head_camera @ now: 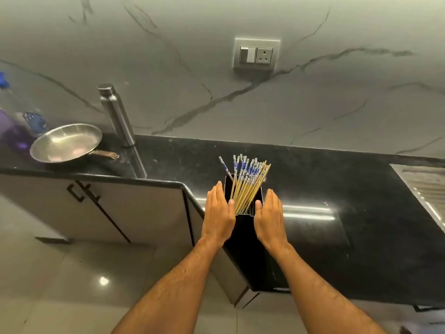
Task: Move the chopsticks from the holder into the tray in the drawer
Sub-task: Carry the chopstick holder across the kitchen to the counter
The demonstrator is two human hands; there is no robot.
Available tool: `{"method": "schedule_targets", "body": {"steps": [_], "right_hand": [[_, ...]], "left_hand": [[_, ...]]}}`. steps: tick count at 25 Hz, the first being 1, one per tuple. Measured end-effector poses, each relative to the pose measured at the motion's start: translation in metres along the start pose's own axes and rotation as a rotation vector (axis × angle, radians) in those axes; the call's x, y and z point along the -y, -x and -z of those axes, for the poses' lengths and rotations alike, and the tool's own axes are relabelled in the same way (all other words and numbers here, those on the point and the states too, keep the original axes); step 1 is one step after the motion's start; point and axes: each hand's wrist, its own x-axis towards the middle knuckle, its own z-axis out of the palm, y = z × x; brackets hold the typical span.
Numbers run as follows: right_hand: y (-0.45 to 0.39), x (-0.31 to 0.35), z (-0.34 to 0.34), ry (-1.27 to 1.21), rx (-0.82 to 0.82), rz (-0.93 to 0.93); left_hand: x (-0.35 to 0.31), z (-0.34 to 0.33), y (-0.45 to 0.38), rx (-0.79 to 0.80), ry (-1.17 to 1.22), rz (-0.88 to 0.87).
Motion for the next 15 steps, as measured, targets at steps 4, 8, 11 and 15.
{"method": "schedule_targets", "body": {"steps": [4, 8, 11, 15], "right_hand": [[-0.005, -0.004, -0.011, -0.262, 0.070, -0.073], [-0.004, -0.005, -0.020, -0.371, 0.051, -0.085], [-0.001, -0.003, -0.028, -0.407, 0.086, -0.073], [0.014, 0.012, -0.047, -0.440, 0.152, 0.022]], "left_hand": [[-0.008, -0.010, -0.004, 0.035, 0.290, 0.188], [-0.014, -0.012, -0.002, -0.002, 0.444, 0.254], [-0.010, -0.011, 0.004, -0.055, 0.477, 0.318], [0.007, 0.004, 0.026, -0.232, 0.509, 0.372]]}}
